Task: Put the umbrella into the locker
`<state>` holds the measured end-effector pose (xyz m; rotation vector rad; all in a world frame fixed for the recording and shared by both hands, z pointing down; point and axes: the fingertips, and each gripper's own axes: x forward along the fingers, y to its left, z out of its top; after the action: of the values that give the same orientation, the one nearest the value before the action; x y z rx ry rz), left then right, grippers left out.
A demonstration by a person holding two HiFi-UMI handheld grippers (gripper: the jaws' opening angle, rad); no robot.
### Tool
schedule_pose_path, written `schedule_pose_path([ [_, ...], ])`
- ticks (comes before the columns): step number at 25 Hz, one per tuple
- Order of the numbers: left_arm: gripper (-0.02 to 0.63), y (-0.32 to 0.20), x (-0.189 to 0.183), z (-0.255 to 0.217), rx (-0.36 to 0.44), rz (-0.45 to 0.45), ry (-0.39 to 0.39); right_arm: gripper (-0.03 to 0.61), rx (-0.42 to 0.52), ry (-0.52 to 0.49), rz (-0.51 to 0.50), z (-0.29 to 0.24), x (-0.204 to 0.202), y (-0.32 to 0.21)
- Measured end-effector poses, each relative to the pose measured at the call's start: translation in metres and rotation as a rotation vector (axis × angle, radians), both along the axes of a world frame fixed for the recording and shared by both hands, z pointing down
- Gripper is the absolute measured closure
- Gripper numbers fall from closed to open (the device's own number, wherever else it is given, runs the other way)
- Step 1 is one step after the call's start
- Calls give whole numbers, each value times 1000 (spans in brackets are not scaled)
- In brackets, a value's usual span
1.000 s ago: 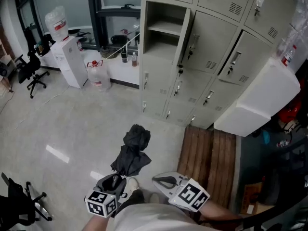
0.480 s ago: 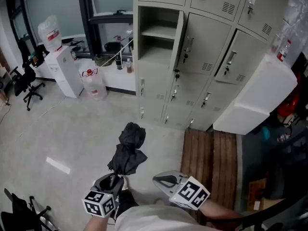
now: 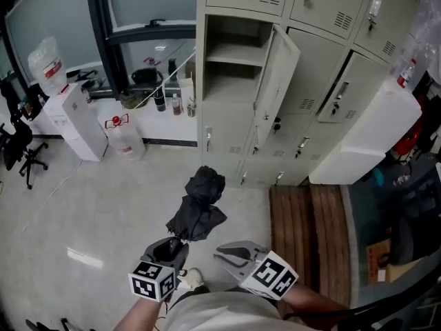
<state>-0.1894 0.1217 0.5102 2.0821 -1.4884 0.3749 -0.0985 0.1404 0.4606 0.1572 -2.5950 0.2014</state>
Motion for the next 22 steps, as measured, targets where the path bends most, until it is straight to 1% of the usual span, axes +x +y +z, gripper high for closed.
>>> schedule_pose_path([
  [3, 451, -32, -29, 0, 1, 42, -19, 560, -3, -19, 46, -2, -34, -16],
  [6, 451, -66, -44, -1, 3, 51, -15, 560, -10, -12, 75, -2, -45, -32],
  [10, 451, -122, -44, -6, 14, 64, -3, 560, -14, -4, 125, 2, -35, -74],
  [13, 451, -166, -39, -11, 19, 62, 6, 561, -22, 6, 134, -1, -26, -104],
  [19, 451, -270, -26, -18, 26, 51, 26, 561, -14, -9, 184, -5, -5, -159],
  [22, 451, -324, -23, -21, 33, 35, 18, 560, -32, -6, 221, -1, 6, -182],
])
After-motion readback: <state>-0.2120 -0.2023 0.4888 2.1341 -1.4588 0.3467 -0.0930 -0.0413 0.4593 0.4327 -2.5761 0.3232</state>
